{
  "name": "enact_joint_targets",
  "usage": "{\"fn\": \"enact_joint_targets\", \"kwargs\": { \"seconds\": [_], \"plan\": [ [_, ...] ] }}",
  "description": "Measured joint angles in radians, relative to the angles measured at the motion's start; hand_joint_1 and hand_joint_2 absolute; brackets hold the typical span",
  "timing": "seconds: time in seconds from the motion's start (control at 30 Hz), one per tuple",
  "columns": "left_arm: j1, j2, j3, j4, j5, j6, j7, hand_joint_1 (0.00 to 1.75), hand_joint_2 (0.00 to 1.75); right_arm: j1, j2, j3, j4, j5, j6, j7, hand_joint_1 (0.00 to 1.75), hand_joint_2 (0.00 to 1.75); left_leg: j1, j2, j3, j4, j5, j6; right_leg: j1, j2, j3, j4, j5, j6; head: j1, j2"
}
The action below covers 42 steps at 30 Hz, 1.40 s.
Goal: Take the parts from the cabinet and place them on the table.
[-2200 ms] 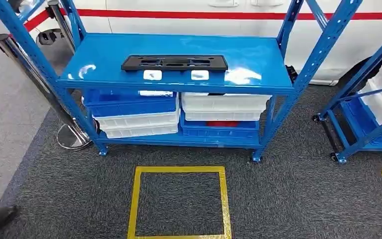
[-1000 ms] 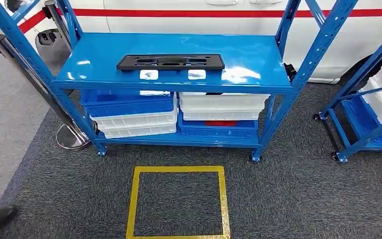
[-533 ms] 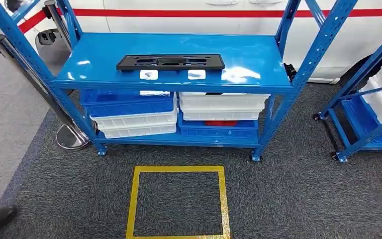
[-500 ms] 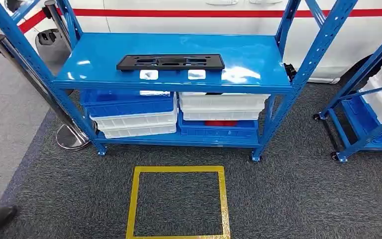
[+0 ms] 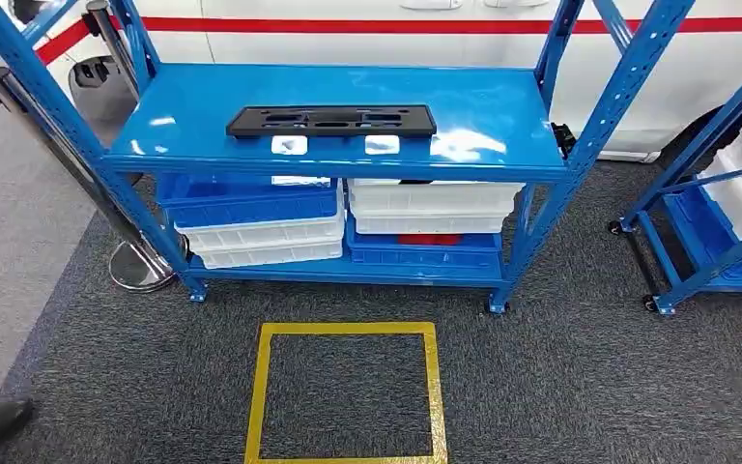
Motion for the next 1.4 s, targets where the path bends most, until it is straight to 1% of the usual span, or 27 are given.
{"fn": "enact_joint_targets", "kwargs": {
  "seconds": [0.37, 0.4, 0.43, 0.53, 0.57, 0.6, 0.63, 0.67, 0.73, 0.77, 0.93, 0.97, 1.1, 1.17, 1.33, 1.37, 1.4],
  "plan": [
    [0.0, 0.0, 0.0, 0.0, 0.0, 0.0, 0.0, 0.0, 1.75, 0.0, 0.0, 0.0, 0.0, 0.0, 0.0, 0.0, 0.0, 1.75, 0.0, 0.0, 0.0, 0.0, 0.0, 0.0, 0.0, 0.0, 0.0, 0.0, 0.0, 0.0, 0.0, 0.0],
    [0.0, 0.0, 0.0, 0.0, 0.0, 0.0, 0.0, 1.75, 1.75, 0.0, 0.0, 0.0, 0.0, 0.0, 0.0, 0.0, 0.0, 0.0, 0.0, 0.0, 0.0, 0.0, 0.0, 0.0, 0.0, 0.0, 0.0, 0.0, 0.0, 0.0, 0.0, 0.0],
    [0.0, 0.0, 0.0, 0.0, 0.0, 0.0, 0.0, 1.75, 1.75, 0.0, 0.0, 0.0, 0.0, 0.0, 0.0, 0.0, 1.75, 0.0, 0.0, 0.0, 0.0, 0.0, 0.0, 0.0, 0.0, 0.0, 0.0, 0.0, 0.0, 0.0, 0.0, 0.0],
    [0.0, 0.0, 0.0, 0.0, 0.0, 0.0, 0.0, 1.75, 1.75, 0.0, 0.0, 0.0, 0.0, 0.0, 0.0, 0.0, 1.75, 0.0, 0.0, 0.0, 0.0, 0.0, 0.0, 0.0, 0.0, 0.0, 0.0, 0.0, 0.0, 0.0, 0.0, 0.0],
    [0.0, 0.0, 0.0, 0.0, 0.0, 0.0, 0.0, 1.75, 0.0, 0.0, 0.0, 0.0, 0.0, 0.0, 0.0, 0.0, 1.75, 0.0, 0.0, 0.0, 0.0, 0.0, 0.0, 0.0, 0.0, 0.0, 0.0, 0.0, 0.0, 0.0, 0.0, 0.0],
    [0.0, 0.0, 0.0, 0.0, 0.0, 0.0, 0.0, 0.0, 0.0, 0.0, 0.0, 0.0, 0.0, 0.0, 0.0, 0.0, 0.99, 0.0, 0.0, 0.0, 0.0, 0.0, 0.0, 0.0, 0.0, 0.0, 0.0, 0.0, 0.0, 0.0, 0.0, 0.0],
    [-0.003, 0.0, 0.0, 0.001, 0.0, 0.0, 0.0, 0.0, 0.0, -0.004, 0.001, 0.0, 0.0, 0.0, 0.0, 0.0, 0.07, 0.0, 0.0, 0.0, 0.0, 0.0, 0.0, 0.0, 0.0, 0.0, 0.0, 0.0, 0.0, 0.0, 0.0, 0.0],
    [-0.012, -0.002, 0.001, 0.01, 0.002, 0.001, -0.003, 0.0, 0.0, -0.016, 0.006, 0.003, 0.003, 0.0, 0.0, -0.002, 0.0, 0.0, 0.0, 0.0, 0.0, 0.0, 0.0, 0.0, 0.0, 0.0, 0.0, 0.0, 0.0, 0.0, 0.0, 0.0],
    [-0.038, 0.002, 0.009, 0.034, 0.01, 0.007, -0.017, 0.0, 0.0, -0.042, 0.006, 0.006, 0.02, 0.006, 0.005, -0.015, 0.0, 0.0, 0.0, 0.0, -0.001, 0.0, 0.001, 0.0, 0.0, 0.0, -0.001, 0.0, 0.001, 0.0, 0.0, 0.0],
    [-0.052, 0.004, 0.013, 0.043, 0.017, 0.01, -0.03, 0.0, 1.75, -0.055, 0.007, 0.01, 0.027, 0.011, 0.011, -0.026, 0.0, 0.0, 0.0, 0.0, 0.0, 0.0, 0.001, 0.0, 0.0, 0.0, 0.0, 0.0, 0.001, 0.0, 0.0, 0.0],
    [-0.127, 0.006, 0.039, 0.103, 0.048, 0.029, -0.098, 0.0, 1.75, -0.134, 0.021, 0.033, 0.079, 0.034, 0.042, -0.086, 0.0, 0.0, 0.0, 0.0, 0.001, 0.0, 0.002, 0.0, 0.0, 0.0, 0.0, 0.0, 0.003, -0.001, 0.0, 0.0],
    [-0.139, 0.005, 0.043, 0.114, 0.056, 0.035, -0.113, 0.0, 1.75, -0.147, 0.026, 0.037, 0.091, 0.039, 0.045, -0.099, 0.0, 1.75, 0.0, 0.0, 0.001, 0.0, 0.002, -0.001, 0.0, 0.0, 0.0, 0.0, 0.003, -0.001, 0.0, 0.0],
    [-0.177, 0.004, 0.06, 0.153, 0.078, 0.064, -0.169, 0.0, 1.75, -0.185, 0.044, 0.053, 0.128, 0.058, 0.057, -0.144, 0.0, 1.75, 0.0, 0.0, 0.001, 0.001, 0.003, -0.001, 0.0, 0.0, -0.001, 0.001, 0.003, -0.001, 0.0, 0.0],
    [-0.192, 0.003, 0.064, 0.167, 0.084, 0.075, -0.187, 0.0, 1.75, -0.198, 0.05, 0.055, 0.14, 0.065, 0.056, -0.159, 0.0, 1.75, 0.0, 0.0, 0.001, 0.0, 0.003, -0.001, 0.0, 0.0, -0.001, 0.001, 0.003, -0.001, 0.0, 0.0],
    [-0.21, -0.001, 0.074, 0.187, 0.084, 0.079, -0.19, 0.0, 1.75, -0.212, 0.06, 0.061, 0.159, 0.068, 0.053, -0.163, 0.0, 1.75, 0.0, 0.0, 0.0, 0.001, 0.002, -0.001, 0.0, 0.0, -0.001, 0.0, 0.003, 0.0, 0.0, 0.0],
    [-0.212, -0.002, 0.076, 0.19, 0.084, 0.081, -0.19, 0.0, 1.75, -0.214, 0.061, 0.062, 0.162, 0.068, 0.051, -0.163, 0.0, 0.0, 0.0, 0.0, 0.0, 0.001, 0.002, -0.001, 0.0, 0.0, -0.001, 0.0, 0.003, 0.0, 0.0, 0.0],
    [-0.213, -0.003, 0.077, 0.192, 0.083, 0.083, -0.19, 0.0, 0.0, -0.214, 0.062, 0.062, 0.164, 0.068, 0.051, -0.168, 0.0, 0.0, 0.0, 0.0, 0.0, 0.001, 0.002, -0.001, 0.0, 0.0, -0.001, 0.0, 0.003, 0.0, 0.0, 0.0]
  ]
}}
